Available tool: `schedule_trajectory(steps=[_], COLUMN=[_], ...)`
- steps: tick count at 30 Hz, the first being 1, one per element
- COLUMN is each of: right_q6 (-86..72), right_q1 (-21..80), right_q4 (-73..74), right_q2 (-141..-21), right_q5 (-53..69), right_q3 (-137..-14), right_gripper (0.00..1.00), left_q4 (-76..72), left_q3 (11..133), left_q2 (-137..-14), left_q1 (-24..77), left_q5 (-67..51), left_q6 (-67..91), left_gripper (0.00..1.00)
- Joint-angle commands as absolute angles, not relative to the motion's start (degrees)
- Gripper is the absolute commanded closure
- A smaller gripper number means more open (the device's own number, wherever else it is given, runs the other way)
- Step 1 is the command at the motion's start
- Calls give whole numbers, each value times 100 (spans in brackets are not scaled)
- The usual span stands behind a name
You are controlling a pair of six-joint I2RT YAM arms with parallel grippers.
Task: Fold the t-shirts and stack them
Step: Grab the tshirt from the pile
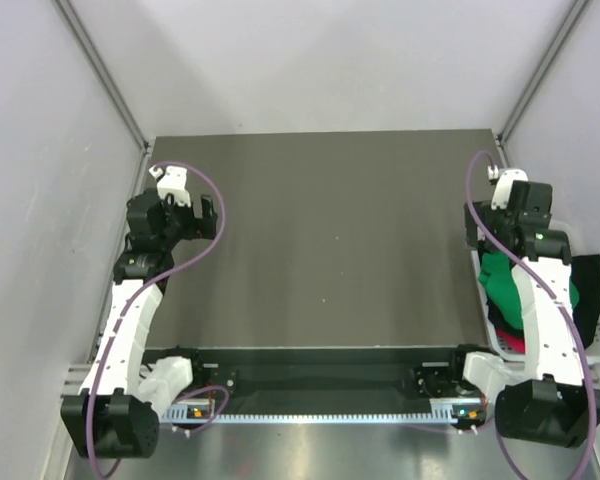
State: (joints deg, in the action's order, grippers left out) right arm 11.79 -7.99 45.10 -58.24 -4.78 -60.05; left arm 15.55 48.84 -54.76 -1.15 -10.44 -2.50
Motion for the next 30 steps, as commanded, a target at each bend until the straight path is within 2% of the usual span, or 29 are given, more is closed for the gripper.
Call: schedule_trajectory(steps=[1, 5, 7, 8, 13, 19, 28, 30], right_q6=[1696, 1723, 1679, 1661, 1565, 1503, 1433, 1424], right_q1=[-1072, -1204, -1230, -1239, -1257, -1266, -1274, -1274], right_q4=[5159, 5089, 5115, 5185, 5124, 4993, 4755, 4676], right_q2=[-5854, -6011, -6152, -6196, -6600, -6987, -7435, -7479], right_q5=[-841, -1221, -1230, -1204, -933, -352, -316, -325], right_q3=[-6390, -6573, -6653, -6714, -6671, -6636, -6592, -6566], right_gripper=[0, 5, 13, 21, 36, 37, 38, 41], left_q4=[1871, 2047, 2048, 2083, 2171, 2162, 2197, 2197], left_q3=[4808, 4720, 4615, 4588, 4553, 4474, 4430, 4430], left_q2=[-5388, -5230, -5186, -5151, -5063, -5045, -5045, -5045], left_q1=[-149, -149, -141, -141, -141, -141, -141, -141], left_q5=[-862, -554, -536, -536, -633, -721, -773, -773], left_q6=[-781, -949, -958, -1010, -1063, -1072, -1099, -1116], left_gripper=[3, 2, 2, 3, 4, 5, 6, 6])
